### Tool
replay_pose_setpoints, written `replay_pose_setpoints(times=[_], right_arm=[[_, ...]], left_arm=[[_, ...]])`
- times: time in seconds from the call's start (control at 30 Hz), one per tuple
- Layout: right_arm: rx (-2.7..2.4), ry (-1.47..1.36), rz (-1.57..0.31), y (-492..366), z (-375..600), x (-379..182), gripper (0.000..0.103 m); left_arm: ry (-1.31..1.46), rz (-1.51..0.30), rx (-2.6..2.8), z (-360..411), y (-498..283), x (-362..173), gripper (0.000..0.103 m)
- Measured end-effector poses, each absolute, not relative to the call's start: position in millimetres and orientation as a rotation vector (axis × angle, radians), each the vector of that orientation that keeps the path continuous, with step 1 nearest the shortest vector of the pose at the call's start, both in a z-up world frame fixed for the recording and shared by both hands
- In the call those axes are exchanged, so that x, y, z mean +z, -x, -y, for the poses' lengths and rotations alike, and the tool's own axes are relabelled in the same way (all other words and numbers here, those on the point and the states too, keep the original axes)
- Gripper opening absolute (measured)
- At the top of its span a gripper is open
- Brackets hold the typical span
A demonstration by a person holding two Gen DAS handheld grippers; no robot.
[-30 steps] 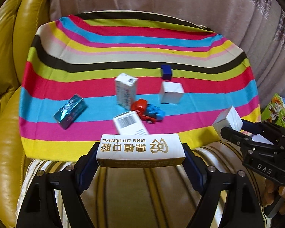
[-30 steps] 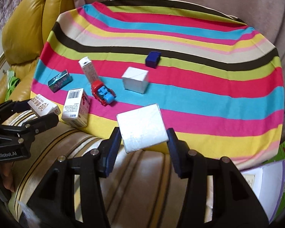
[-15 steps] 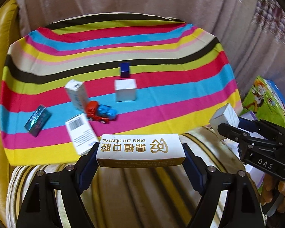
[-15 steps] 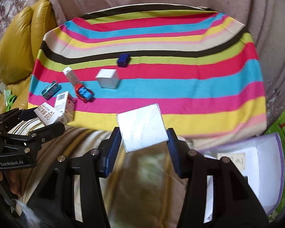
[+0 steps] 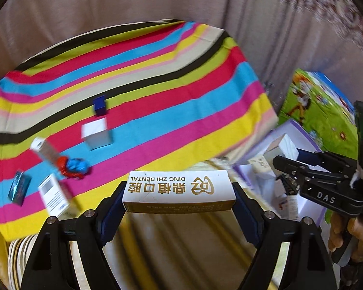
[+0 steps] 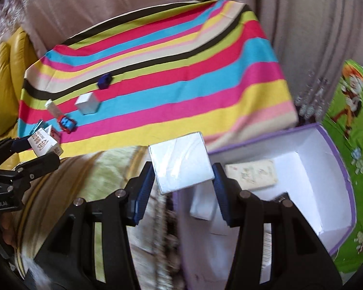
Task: Organize rigid objects
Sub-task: 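Carry both boxes over the storage box and open both tools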
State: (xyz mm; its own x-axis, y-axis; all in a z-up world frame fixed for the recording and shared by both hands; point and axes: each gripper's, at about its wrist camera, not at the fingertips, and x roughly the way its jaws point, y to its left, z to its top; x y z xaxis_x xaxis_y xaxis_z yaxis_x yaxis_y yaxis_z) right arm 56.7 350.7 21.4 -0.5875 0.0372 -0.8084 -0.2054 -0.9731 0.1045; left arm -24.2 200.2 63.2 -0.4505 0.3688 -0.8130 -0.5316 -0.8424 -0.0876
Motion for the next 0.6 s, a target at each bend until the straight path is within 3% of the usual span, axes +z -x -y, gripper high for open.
replay_pose_setpoints(times=[0.6], right_arm=[[2.456, 1.275, -0.438, -123, -442, 9, 0.053]], left_arm=[[1.113, -0.459, 1.975, -312, -31, 58, 0.082]])
